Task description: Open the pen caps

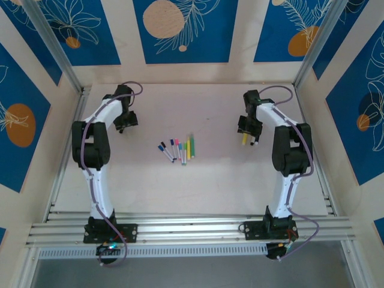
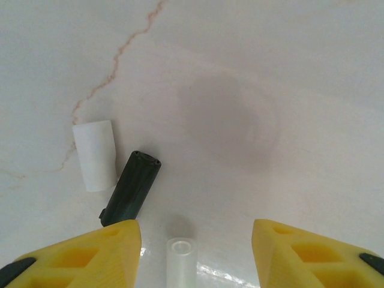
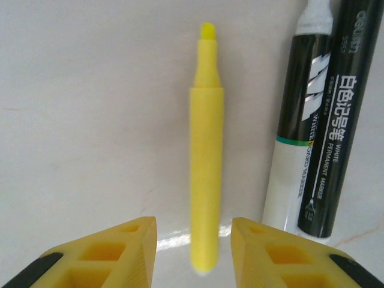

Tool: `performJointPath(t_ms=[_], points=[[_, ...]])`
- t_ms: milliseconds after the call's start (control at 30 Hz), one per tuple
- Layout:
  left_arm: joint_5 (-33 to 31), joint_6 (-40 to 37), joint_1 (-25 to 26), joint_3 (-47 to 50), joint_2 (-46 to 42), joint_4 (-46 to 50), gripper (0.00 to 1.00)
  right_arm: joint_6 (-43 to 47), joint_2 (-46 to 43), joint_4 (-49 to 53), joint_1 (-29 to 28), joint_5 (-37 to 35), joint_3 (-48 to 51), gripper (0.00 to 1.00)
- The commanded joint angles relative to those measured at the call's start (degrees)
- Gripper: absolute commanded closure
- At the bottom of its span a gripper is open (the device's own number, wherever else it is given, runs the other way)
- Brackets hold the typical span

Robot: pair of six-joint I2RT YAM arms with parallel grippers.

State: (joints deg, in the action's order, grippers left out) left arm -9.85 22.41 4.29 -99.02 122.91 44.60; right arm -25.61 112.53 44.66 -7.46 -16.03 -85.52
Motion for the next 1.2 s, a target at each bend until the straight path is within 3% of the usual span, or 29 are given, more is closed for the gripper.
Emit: performJointPath(t_ms=[0, 200, 300, 467, 700, 933, 1167], points=[[2.8, 0.7, -0.1, -2.4, -6.9, 1.6, 0.47, -0.8, -5.7, 2.5, -2.3, 3.2, -4.0, 0.63], [24.3, 5.2, 0.7, 5.4, -20.1, -12.4, 0.48, -1.9, -12.6, 1.2, -8.0, 8.9, -4.6, 0.63], [27.0, 5.9, 3.5, 6.6, -23.0, -12.2, 0.48, -2.3, -14.6, 0.1, -12.9, 9.1, -3.5, 0.62], [27.3, 6.5, 9.3, 12.3, -26.1, -12.8, 0.48, -3.6, -14.2, 1.3, -22.6, 4.4, -2.6, 0.55], [30.2, 10.9, 15.0, 24.4, -29.4, -19.5, 0.51, -7.8, -11.7, -0.2, -30.9, 5.2, 0.6, 0.59], [31.6, 10.5, 16.3, 26.9, -28.1, -18.8, 0.53, -8.0, -5.0, 0.2, -34.6, 4.4, -0.5, 0.62], [32.0, 10.7, 16.3, 27.4, -27.4, -19.7, 0.54, -8.2, 1.5, 1.5, -34.1, 2.5, -4.6, 0.71]])
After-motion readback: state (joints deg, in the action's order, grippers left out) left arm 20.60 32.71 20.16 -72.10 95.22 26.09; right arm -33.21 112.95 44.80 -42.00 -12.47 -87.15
